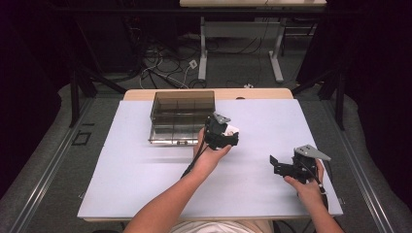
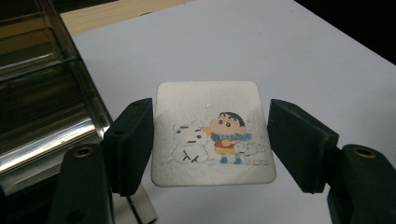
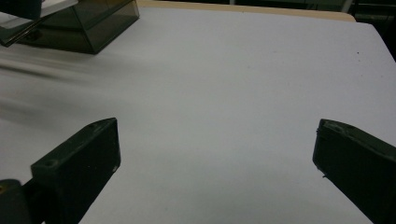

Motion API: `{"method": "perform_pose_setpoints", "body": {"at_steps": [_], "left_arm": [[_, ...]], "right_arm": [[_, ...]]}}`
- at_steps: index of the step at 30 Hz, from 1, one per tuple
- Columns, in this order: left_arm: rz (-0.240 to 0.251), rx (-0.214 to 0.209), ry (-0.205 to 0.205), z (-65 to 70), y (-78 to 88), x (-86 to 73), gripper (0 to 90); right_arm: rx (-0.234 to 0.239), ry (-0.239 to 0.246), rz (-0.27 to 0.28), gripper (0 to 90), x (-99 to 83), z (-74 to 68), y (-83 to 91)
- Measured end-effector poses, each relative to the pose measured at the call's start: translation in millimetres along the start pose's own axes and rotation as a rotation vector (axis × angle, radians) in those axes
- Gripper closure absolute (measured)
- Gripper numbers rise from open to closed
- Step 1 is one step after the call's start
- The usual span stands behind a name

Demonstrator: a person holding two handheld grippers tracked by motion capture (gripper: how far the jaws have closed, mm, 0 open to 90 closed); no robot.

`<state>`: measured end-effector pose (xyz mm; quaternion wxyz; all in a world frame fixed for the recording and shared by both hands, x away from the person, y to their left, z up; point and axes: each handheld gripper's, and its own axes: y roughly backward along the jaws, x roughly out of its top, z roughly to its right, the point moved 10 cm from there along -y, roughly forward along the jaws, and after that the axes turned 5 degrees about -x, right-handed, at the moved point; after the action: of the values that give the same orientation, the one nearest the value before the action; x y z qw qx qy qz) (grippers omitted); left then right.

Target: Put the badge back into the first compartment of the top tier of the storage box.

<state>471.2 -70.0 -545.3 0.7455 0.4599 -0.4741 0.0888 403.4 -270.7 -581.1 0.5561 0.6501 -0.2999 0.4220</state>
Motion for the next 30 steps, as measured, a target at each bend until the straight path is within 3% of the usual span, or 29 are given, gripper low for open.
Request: {"method": "perform_pose_setpoints", "body": {"at_steps": [30], "left_arm": [[0.046,0.079,0.096,-60.5,51.3,-5.9,33.3]], "right_arm": [[-0.006,0.004,0.012,0.8,0.8,1.2,-0.5]]}}
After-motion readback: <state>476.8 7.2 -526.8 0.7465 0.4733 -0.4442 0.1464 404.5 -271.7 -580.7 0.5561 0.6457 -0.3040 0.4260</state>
